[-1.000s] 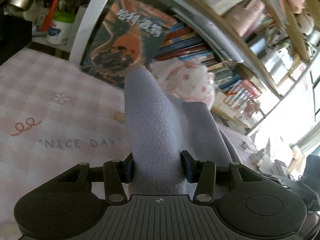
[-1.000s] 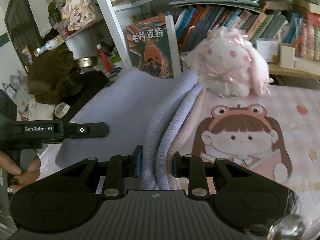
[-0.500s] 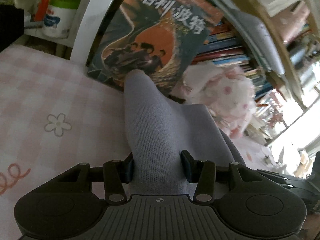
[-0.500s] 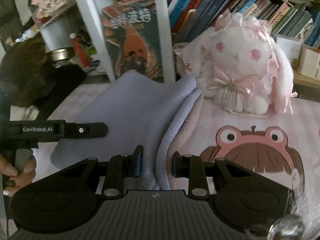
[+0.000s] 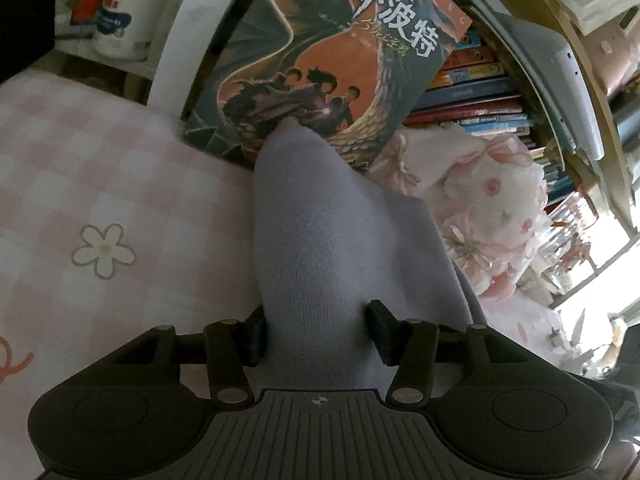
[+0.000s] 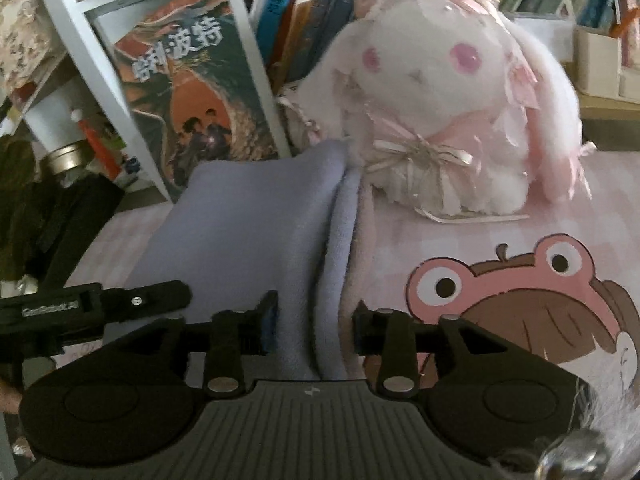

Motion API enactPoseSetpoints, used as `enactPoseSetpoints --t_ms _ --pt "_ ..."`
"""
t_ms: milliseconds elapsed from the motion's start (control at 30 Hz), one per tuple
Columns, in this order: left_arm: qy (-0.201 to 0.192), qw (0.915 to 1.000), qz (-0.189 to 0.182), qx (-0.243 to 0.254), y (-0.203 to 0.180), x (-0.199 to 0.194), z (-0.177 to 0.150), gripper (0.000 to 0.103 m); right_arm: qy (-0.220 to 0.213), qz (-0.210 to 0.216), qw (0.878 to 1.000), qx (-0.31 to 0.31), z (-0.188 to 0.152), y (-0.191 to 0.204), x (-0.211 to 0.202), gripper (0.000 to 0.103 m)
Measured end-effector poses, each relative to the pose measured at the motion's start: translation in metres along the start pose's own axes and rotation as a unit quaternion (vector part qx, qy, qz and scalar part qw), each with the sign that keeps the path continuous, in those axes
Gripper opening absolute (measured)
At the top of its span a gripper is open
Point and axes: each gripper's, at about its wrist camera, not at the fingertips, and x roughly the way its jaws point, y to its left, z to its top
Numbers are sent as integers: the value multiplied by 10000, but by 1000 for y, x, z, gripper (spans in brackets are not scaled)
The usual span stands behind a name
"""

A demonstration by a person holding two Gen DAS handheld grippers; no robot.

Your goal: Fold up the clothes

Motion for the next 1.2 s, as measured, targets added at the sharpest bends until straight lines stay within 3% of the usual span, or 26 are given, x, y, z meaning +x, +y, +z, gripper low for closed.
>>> enactPoseSetpoints --t_ms 200,333,500,700,967,1067,1200 --pt "-357 9972 353 556 -13 -22 -5 67 -326 -233 9990 -194 0 8 -21 75" --pt "-698 9934 436 800 -21 -48 -13 69 -636 -263 9969 -380 -6 15 -47 84" --pt "-974 9829 744 1376 -33 -77 -33 76 -990 -544 9916 -623 -27 26 -79 89" --pt "-1163 9690 1151 1851 -43 -96 -68 83 -1124 -1005 9853 -806 -60 38 -102 97" --pt "-1067 9655 1334 1966 -49 -109 -105 85 -1068 -1205 9844 -709 -102 47 -116 98" --pt "-1055 9650 1339 1991 -49 -112 -114 94 -1034 -1230 9852 -597 -113 49 -121 101" --pt "-1099 9623 1411 2049 -51 -115 -123 95 -987 -1268 9850 -636 -122 54 -123 103"
